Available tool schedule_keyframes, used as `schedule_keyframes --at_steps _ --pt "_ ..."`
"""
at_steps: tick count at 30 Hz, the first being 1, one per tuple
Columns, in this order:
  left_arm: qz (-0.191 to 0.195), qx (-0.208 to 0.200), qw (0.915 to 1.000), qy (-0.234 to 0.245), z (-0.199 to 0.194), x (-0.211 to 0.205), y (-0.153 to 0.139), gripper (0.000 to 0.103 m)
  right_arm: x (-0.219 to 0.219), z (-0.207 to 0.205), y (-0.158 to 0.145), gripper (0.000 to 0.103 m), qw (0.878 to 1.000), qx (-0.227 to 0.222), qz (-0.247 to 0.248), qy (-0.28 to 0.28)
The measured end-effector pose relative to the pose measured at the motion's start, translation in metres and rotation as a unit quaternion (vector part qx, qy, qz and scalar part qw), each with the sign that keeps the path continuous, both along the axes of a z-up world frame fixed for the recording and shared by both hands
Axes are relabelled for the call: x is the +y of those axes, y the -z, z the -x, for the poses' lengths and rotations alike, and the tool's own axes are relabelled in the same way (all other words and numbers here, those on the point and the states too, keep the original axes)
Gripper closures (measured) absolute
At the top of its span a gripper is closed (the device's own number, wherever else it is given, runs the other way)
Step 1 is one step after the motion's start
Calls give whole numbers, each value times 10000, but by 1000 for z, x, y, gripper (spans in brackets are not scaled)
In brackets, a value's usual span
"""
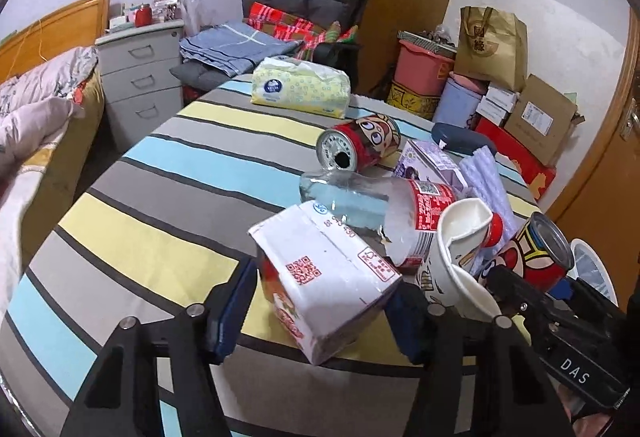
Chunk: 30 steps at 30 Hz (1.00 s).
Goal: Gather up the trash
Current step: 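Grasp the red tin can with the right tool while the left tool grasps the milk carton, then carry the can and carton over the bin and release both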
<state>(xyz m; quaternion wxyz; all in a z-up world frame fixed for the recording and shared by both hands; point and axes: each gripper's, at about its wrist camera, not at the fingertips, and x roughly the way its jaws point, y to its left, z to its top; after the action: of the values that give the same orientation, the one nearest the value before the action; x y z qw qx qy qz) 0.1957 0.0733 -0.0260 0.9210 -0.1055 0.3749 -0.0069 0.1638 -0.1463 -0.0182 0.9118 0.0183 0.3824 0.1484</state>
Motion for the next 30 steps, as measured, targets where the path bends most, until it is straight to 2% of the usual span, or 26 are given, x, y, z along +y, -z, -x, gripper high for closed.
schedule_keyframes --at_steps 2,20,30 --pt "-38 -22 10000 -16 1 -1 0 44 -1 0 0 47 10000 3 -60 -14" --pt "-183 -182 9994 217 18 -11 -16 45 -9 7 -2 47 9999 -122 -88 78" --pt "-286 -490 9973 460 37 -26 -46 45 -24 18 -20 47 9991 -314 -206 181"
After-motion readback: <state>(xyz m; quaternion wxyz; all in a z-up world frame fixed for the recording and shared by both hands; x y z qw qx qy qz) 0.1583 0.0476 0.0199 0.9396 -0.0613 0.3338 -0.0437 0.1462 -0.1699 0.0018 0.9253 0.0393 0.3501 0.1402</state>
